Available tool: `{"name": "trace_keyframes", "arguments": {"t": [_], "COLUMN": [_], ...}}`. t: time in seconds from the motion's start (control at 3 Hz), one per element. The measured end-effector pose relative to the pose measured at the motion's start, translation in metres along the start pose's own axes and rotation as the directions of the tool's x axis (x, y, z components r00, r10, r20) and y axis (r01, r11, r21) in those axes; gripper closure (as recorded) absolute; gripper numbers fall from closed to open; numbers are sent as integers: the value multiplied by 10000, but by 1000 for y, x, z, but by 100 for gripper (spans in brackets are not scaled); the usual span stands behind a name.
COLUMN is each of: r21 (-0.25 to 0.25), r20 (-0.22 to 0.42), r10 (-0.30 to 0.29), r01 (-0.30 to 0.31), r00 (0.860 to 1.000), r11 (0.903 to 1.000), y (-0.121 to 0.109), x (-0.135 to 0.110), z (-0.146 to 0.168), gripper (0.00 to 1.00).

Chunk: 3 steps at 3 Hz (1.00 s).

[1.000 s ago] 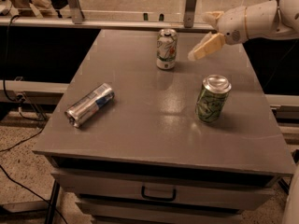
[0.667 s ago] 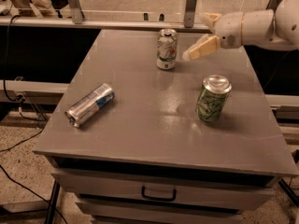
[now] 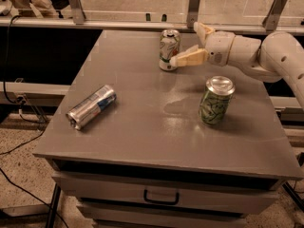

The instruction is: Knock 7up can over

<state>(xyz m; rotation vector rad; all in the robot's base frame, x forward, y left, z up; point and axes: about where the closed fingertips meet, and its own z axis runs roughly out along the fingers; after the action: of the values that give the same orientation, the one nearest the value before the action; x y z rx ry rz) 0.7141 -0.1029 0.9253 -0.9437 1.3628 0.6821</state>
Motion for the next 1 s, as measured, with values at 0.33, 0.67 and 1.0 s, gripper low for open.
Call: {"name": "trace_keyframes", "arguments": {"t": [0.33,0.67,1.0], "r21": [32,-76,-355], "r20": [44,-56,-221], "r10": [17,156,351], "r01": [-17,-157,-359], "r00": [10000,9999,9991], "r11": [10000,9998,9987], "y": [1,4,12], "x": [-1,3,11], "z": [4,10,24], "gripper": [0,0,0]}}
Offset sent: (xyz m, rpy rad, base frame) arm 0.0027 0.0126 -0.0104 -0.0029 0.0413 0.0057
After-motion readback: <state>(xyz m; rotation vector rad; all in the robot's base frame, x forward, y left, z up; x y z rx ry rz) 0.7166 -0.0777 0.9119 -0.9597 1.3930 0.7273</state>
